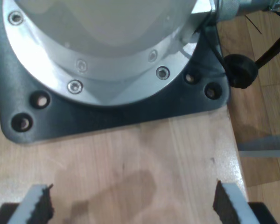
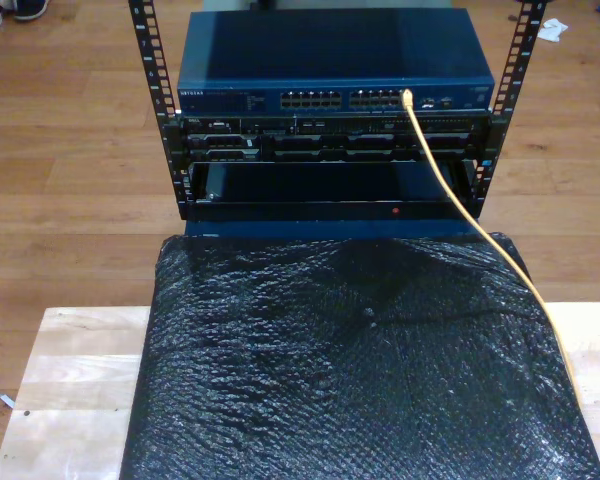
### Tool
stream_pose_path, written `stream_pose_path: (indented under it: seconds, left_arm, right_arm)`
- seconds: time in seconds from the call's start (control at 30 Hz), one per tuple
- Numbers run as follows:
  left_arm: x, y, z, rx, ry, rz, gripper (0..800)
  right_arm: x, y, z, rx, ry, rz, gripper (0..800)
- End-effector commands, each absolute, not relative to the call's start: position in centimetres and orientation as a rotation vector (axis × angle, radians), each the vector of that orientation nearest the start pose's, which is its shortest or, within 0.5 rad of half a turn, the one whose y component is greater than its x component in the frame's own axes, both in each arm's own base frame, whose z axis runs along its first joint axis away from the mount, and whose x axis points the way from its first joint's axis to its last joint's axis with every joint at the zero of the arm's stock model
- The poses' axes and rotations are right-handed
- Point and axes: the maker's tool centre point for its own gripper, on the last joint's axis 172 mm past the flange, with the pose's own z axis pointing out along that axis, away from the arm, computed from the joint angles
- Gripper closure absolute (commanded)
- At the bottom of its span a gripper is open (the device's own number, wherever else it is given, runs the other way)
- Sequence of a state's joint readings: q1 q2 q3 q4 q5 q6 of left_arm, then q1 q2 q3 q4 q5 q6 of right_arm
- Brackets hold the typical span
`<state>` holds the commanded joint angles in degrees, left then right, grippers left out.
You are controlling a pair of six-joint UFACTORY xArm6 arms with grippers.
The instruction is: Grab the cable and plug it in
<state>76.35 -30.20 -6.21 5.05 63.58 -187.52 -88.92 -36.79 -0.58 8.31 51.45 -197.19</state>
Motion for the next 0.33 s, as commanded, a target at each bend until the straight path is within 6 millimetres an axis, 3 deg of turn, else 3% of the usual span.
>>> stream_pose_path:
  seconds: [0.33]
  left_arm:
    - [0.92,11.53,3.66,-2.294,2.709,-0.383,0]
  right_arm:
    - [2.64,-15.07,2.34,1.996,2.478,0.413,6]
